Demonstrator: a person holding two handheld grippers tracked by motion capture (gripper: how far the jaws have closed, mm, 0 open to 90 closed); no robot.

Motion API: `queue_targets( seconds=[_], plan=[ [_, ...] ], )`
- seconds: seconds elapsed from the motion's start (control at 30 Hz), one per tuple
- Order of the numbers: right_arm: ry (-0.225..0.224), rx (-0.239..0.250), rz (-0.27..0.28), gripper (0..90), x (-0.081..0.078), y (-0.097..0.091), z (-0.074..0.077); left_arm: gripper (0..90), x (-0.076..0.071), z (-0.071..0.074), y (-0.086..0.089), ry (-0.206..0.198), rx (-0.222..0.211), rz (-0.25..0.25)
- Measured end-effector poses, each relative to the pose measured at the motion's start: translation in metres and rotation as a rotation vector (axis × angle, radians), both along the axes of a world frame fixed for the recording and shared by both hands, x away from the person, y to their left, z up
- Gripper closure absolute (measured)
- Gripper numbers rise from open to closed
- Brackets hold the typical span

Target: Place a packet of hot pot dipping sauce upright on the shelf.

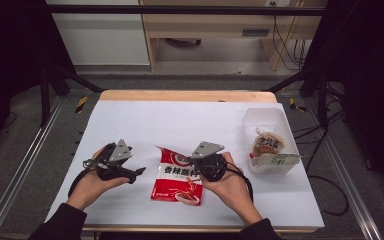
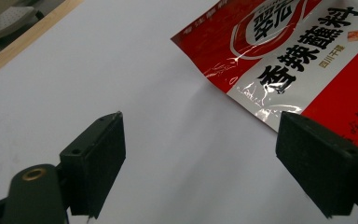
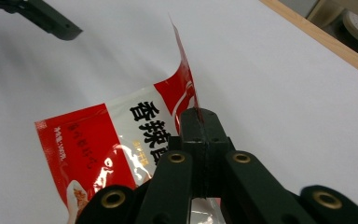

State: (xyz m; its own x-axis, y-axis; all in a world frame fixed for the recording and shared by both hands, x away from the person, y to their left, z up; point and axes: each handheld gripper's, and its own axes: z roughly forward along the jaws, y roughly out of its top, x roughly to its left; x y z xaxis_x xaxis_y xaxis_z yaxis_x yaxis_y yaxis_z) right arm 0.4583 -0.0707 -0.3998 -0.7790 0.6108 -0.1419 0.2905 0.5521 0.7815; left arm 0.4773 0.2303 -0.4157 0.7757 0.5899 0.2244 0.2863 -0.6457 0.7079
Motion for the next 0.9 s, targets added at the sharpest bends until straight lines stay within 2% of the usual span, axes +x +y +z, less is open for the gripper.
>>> queue_targets(
  seconds=[0.23, 0.53, 0.73, 0.9],
  plan=[
    [-0.011, -0.003, 0.035, 90.0, -0.004, 0.007, 0.002, 16.7, 0.006, 0.007, -0.010, -0.011, 0.017, -0.019],
    [-0.022, 0.002, 0.068, 90.0, -0.007, 0.009, 0.005, 18.0, 0.014, 0.005, -0.020, -0.011, 0.036, -0.047],
    [-0.035, 0.002, 0.093, 90.0, -0.009, 0.010, 0.012, 21.1, 0.022, 0.005, -0.021, -0.012, 0.010, -0.049],
    [-0.041, 0.009, 0.099, 90.0, -0.008, 0.010, 0.016, 25.9, 0.030, 0.004, -0.023, -0.008, 0.000, -0.070]
  ],
)
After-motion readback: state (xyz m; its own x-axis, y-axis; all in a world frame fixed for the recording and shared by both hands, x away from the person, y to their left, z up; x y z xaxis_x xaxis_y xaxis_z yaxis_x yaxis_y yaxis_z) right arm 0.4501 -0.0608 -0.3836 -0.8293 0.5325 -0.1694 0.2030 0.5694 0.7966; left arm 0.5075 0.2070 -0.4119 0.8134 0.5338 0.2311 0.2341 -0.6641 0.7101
